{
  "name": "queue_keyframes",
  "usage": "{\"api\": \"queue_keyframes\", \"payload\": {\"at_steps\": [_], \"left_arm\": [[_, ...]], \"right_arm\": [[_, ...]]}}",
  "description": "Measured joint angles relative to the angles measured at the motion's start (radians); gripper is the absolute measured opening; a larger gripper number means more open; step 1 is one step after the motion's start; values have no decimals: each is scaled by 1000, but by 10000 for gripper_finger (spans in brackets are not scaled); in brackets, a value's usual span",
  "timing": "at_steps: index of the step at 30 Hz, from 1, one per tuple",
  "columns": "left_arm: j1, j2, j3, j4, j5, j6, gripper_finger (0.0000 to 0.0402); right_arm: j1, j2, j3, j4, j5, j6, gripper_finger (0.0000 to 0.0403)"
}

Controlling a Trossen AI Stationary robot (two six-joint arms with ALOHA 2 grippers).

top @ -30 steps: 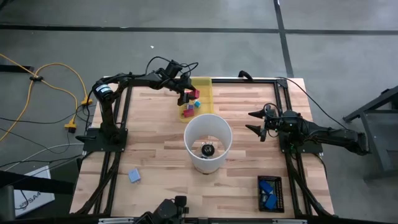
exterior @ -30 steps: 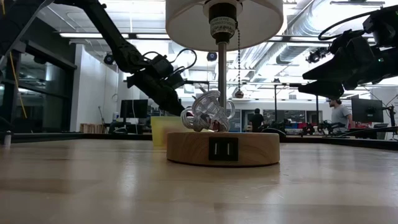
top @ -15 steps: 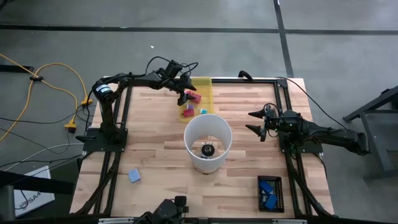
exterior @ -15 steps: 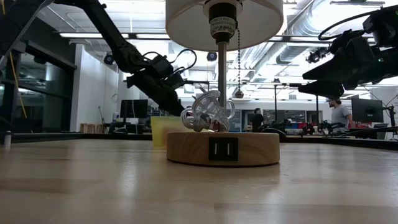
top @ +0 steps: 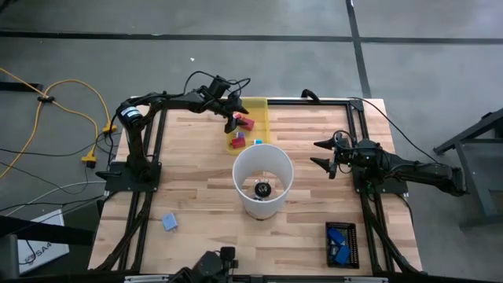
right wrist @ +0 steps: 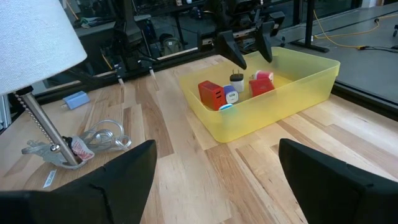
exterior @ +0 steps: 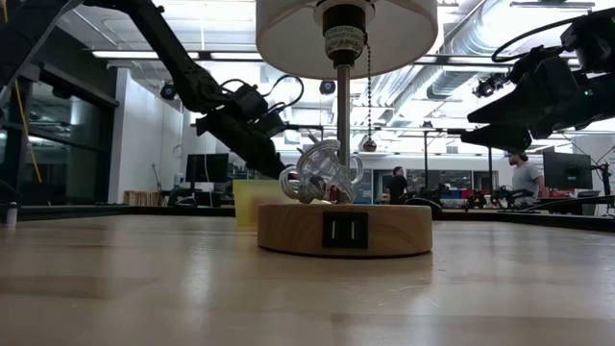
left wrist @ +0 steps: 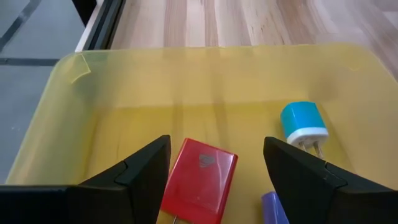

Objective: Pick & Place Office items
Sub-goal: Put the blue charger adapter into the yellow bin

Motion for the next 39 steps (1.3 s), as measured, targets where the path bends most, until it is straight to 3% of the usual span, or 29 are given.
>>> {"api": "queue_keyframes", "payload": {"at_steps": [12, 24, 31, 39], "left_arm": [[29, -131, -1, -35, 44, 3, 250], [28, -236, -1, -181, -35, 26, 250], [28, -271, -1, -377, -122, 25, 250], [28, -392, -1, -714, -251, -44, 250]], "right_arm": [[0, 0, 0, 0, 0, 0, 325], [0, 0, 0, 0, 0, 0, 325], [0, 0, 0, 0, 0, 0, 325], [0, 0, 0, 0, 0, 0, 325]]}}
